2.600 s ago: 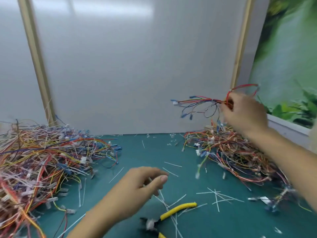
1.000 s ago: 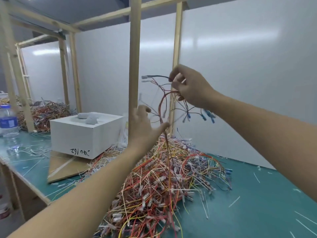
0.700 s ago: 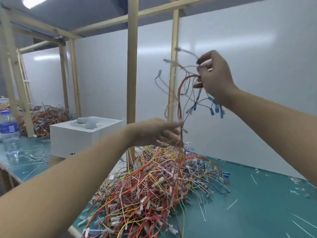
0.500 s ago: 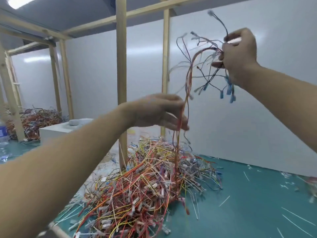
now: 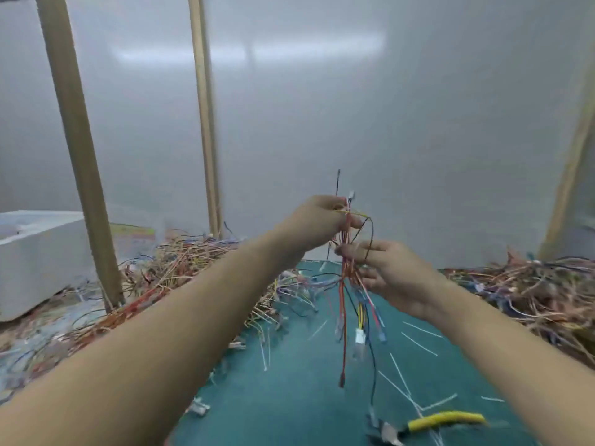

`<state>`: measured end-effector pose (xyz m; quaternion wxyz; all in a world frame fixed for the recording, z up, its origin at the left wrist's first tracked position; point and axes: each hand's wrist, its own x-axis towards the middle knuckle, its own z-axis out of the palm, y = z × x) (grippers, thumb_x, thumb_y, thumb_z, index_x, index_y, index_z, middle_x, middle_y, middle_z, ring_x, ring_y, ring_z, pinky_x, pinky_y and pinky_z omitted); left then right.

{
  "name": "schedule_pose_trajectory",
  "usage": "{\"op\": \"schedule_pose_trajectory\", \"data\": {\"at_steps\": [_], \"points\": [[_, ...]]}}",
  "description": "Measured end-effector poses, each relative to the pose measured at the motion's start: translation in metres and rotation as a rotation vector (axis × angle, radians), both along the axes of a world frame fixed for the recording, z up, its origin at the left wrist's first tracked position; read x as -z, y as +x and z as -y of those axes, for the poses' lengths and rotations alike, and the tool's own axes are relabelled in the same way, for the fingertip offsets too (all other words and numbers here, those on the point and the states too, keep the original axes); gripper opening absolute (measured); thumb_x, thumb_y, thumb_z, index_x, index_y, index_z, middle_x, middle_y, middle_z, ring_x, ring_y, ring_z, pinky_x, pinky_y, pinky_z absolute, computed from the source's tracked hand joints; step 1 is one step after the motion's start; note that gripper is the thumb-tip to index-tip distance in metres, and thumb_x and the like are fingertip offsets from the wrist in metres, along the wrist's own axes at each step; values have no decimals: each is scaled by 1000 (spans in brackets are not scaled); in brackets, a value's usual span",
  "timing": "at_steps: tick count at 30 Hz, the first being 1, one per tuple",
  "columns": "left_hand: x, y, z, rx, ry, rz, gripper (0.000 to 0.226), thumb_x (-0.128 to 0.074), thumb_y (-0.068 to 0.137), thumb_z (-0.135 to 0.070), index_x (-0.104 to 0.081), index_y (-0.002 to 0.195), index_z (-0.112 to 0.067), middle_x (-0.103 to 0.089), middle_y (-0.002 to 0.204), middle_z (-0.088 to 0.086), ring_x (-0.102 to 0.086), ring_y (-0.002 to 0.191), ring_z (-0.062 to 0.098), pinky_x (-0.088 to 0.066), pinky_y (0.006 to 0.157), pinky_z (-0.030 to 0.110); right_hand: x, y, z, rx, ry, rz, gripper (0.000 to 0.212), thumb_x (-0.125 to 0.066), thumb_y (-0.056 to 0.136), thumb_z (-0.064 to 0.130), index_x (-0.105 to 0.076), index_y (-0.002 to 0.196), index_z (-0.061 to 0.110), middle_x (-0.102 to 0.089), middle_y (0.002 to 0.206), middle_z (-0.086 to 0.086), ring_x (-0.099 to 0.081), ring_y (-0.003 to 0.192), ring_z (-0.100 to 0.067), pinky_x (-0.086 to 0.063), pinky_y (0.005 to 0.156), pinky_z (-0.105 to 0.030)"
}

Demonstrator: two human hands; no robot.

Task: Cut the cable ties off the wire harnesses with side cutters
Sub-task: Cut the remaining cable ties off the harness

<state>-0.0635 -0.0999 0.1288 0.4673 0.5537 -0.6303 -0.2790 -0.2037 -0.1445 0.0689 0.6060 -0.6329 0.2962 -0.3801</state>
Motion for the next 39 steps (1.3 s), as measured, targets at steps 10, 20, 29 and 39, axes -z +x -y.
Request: {"op": "schedule_pose_trajectory", "data": {"at_steps": [10, 20, 29, 39], "points": [[130, -34, -4, -195, -13, -141, 62, -63, 68, -75, -55, 102, -24, -62, 110, -3, -63, 98, 10, -52, 86, 33, 16, -39, 43, 429, 68, 150, 5, -65, 91, 1, -62, 88, -2, -57, 61, -11, -57, 37, -13, -44, 36, -19], [204, -46, 16, -218, 64, 394, 22, -74, 83, -36, -58, 96, -26, -61, 73, -11, -59, 77, 13, -44, 74, 30, 86, -45, 60, 446, -123, -438, 35, -56, 98, 18, -60, 131, 7, -64, 116, -7, -62, 105, -23, -44, 83, -25], [198, -40, 26, -158, 238, -478, 11, -58, 97, -15, -63, 93, -6, -67, 79, 6, -59, 50, 10, -45, 52, 24, 91, -83, -57, 121, -695, -1029, 28, -51, 89, 58, -62, 95, 33, -64, 95, 17, -57, 92, -3, -50, 85, -34], [193, -29, 22, -264, 261, -611, 14, -56, 97, -22, -66, 89, -14, -46, 72, 4, -47, 62, 18, -56, 51, 27, 96, -93, -89, -134, -862, -1389, 69, -58, 75, 77, -44, 128, 35, -43, 122, 5, -44, 112, -23, -35, 92, -38]]}}
